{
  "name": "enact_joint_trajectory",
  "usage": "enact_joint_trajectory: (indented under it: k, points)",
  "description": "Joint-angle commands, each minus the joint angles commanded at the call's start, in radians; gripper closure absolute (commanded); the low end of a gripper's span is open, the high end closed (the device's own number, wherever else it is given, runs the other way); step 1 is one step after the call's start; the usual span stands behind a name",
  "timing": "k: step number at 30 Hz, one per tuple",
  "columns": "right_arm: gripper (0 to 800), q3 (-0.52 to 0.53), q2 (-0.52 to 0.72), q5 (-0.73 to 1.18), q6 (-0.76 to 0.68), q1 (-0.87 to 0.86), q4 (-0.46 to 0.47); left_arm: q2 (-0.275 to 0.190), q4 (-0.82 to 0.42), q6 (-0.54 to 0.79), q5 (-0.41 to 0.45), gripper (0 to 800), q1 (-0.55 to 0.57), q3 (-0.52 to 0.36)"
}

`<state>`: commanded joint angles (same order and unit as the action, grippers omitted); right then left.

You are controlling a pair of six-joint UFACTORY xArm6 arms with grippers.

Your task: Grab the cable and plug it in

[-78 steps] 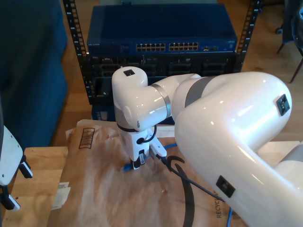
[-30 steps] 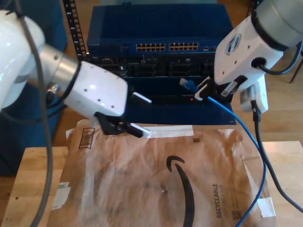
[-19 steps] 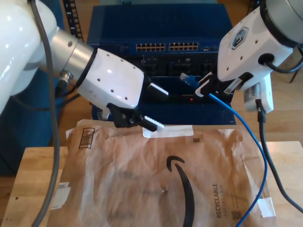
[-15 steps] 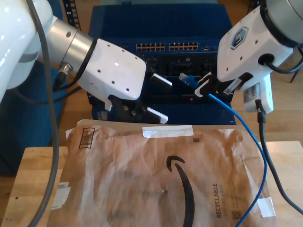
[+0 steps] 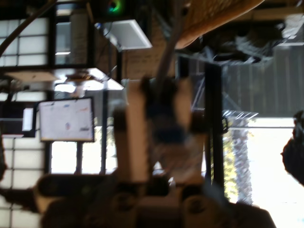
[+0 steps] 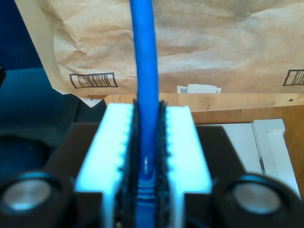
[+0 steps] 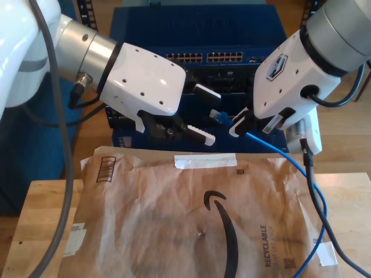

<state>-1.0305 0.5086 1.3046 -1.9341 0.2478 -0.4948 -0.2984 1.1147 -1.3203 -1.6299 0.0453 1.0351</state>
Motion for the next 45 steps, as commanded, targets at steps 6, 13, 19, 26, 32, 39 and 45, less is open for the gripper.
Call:
enact_joint_trajectory:
  k: [6, 13, 19, 26, 32, 39, 45]
  points:
    - [796, 0.0, 0.002, 0.002, 0.0, 0.003, 0.0, 0.0, 0.005, 0.0, 0.0, 102, -0.003, 0.0]
    - [794, 0.0, 0.003, 0.002, -0.002, 0.005, 0.0, 0.003, 0.003, -0.002, 0.0, 197, -0.006, -0.005]
    - [796, 0.0, 0.005, 0.002, -0.002, 0.005, 0.0, 0.003, 0.002, -0.003, 0.002, 339, -0.008, -0.006]
    - [794, 0.0, 0.006, 0.002, -0.002, 0.005, 0.002, 0.003, 0.003, -0.011, 0.002, 402, -0.008, -0.006]
    - [794, 0.0, 0.006, 0.002, -0.002, 0.012, 0.0, 0.003, 0.002, -0.021, 0.002, 483, -0.008, -0.006]
    - [794, 0.002, 0.009, 0.002, -0.002, 0.012, 0.002, 0.003, 0.002, -0.032, 0.003, 595, -0.008, -0.008]
    - [796, 0.002, 0.009, 0.003, -0.002, 0.012, 0.002, 0.003, 0.002, -0.048, 0.009, 717, -0.026, -0.008]
